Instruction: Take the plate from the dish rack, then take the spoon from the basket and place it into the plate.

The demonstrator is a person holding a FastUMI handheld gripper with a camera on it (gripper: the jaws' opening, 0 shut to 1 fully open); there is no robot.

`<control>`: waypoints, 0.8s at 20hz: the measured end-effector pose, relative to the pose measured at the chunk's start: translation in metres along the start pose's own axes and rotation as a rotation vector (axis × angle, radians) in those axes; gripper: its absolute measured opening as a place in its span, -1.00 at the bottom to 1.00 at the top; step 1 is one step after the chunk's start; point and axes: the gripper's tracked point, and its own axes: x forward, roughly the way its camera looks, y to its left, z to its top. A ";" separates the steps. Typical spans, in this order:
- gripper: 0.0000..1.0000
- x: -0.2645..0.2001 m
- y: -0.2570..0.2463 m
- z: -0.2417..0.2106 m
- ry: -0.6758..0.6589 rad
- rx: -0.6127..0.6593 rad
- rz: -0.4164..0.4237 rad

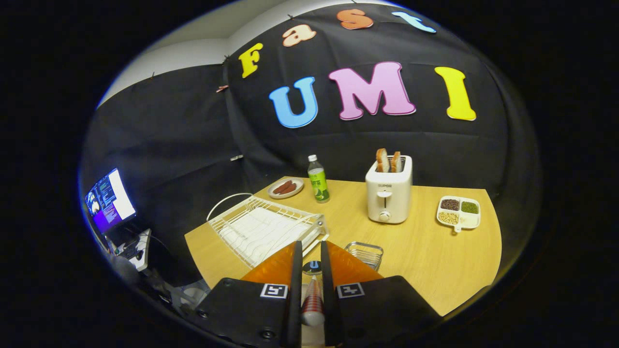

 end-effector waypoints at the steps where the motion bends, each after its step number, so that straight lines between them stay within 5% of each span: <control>1: -0.56 0.005 0.006 -0.014 0.032 -0.024 0.022; 7: -0.55 0.024 0.035 -0.092 0.176 -0.137 0.097; 16: -0.53 0.024 0.013 -0.148 0.323 -0.127 0.045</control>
